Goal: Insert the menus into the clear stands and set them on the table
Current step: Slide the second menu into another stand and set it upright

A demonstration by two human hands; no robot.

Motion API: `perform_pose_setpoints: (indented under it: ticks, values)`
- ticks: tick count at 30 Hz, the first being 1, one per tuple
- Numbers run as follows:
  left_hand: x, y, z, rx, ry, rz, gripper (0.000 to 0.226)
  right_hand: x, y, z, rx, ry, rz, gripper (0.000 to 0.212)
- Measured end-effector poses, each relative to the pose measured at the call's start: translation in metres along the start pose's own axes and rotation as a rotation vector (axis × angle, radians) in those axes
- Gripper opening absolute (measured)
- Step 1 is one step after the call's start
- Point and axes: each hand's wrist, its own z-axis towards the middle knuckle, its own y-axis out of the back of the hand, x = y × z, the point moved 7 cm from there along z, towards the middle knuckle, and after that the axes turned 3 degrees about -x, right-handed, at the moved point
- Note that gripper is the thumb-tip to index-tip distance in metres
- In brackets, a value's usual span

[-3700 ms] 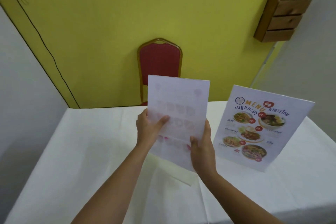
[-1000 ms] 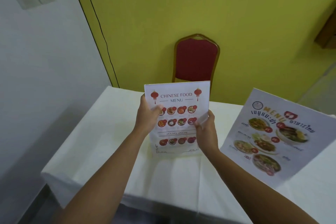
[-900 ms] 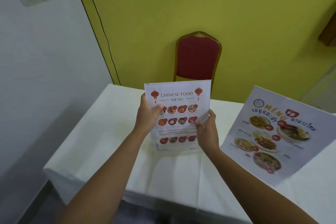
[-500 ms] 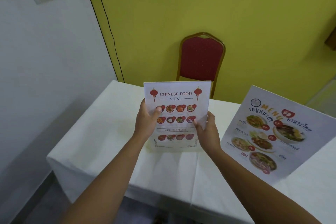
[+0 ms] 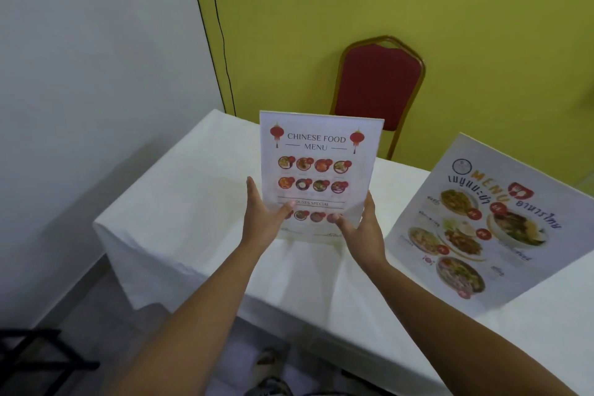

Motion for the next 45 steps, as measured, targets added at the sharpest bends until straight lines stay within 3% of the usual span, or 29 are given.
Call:
perform_pose_setpoints:
  ticks: [3,6,13,29,45]
  values:
    - [-0.007,-0.011,-0.001,0.043,-0.056,-0.053,0.104,-0.01,0.0,-0.002,-0.043,-0.012,0.011,0.081]
    - [-0.009,-0.014,-0.005,0.006,-0.104,-0.097,0.08,-0.02,-0.001,-0.004,-0.069,-0.043,-0.002,0.081]
    - [-0.008,-0.012,-0.004,-0.037,-0.071,-0.114,0.054,-0.029,-0.005,-0.001,-0.135,-0.116,-0.043,0.065]
    - [-0.048,0.081,0.128,-0.225,-0.062,-0.146,0.048,0.077,-0.116,0.127,-0.021,0.033,-0.063,0.047]
    - [0.001,0.154,0.287,-0.31,0.06,-0.047,0.046,0.11,-0.274,0.243,0.136,-0.042,-0.157,0.041]
